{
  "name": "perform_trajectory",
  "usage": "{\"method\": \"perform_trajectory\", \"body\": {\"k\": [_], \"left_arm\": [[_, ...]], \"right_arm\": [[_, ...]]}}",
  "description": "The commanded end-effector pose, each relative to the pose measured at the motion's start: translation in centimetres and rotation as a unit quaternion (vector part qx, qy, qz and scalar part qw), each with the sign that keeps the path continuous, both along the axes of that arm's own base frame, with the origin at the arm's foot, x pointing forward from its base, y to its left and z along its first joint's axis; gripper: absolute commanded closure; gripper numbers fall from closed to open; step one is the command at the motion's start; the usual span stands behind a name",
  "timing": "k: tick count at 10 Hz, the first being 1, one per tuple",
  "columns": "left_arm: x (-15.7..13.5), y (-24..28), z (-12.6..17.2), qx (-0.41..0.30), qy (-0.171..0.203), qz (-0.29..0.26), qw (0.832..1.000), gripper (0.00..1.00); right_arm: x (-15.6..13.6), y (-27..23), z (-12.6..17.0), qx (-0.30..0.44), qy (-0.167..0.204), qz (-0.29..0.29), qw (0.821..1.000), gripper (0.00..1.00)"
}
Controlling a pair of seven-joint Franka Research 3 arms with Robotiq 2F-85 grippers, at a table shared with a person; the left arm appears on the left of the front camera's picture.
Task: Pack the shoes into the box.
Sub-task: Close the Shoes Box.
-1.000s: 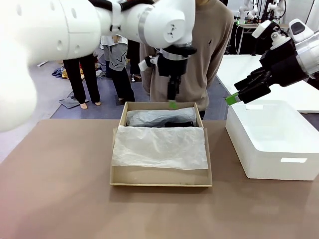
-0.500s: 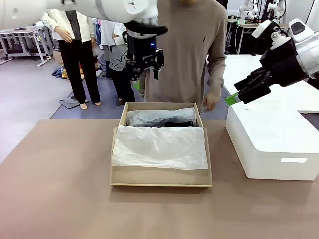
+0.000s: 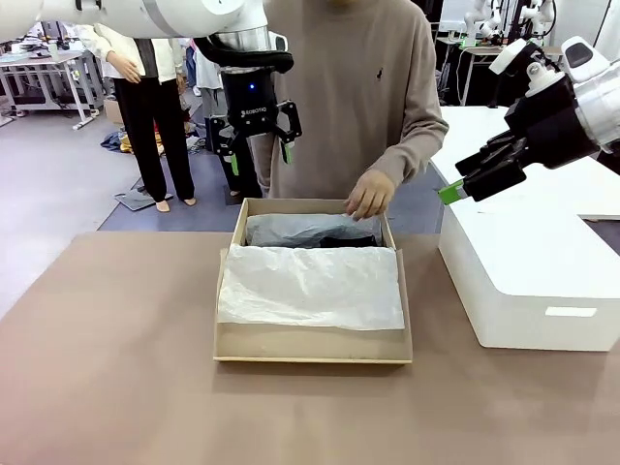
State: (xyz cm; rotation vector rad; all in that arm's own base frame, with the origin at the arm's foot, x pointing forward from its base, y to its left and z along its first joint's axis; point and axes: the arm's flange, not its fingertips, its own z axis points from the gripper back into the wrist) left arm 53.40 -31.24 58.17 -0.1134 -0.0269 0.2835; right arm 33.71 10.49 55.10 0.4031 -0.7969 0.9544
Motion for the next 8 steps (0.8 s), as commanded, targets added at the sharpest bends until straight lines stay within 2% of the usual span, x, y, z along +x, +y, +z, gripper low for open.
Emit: {"method": "perform_trajectory", "body": {"k": [1, 8], "left_arm": [[-0.18, -0.70, 0.36, -0.006, -0.009, 0.038, 0.999, 0.00], [-0.19, -0.71, 0.24, -0.006, -0.003, 0.034, 0.999, 0.00]], "right_arm": [[0.18, -0.03, -0.07, 0.008, -0.001, 0.006, 1.000, 0.00], [0.18, -0.03, -0.07, 0.008, -0.001, 0.006, 1.000, 0.00]]}}
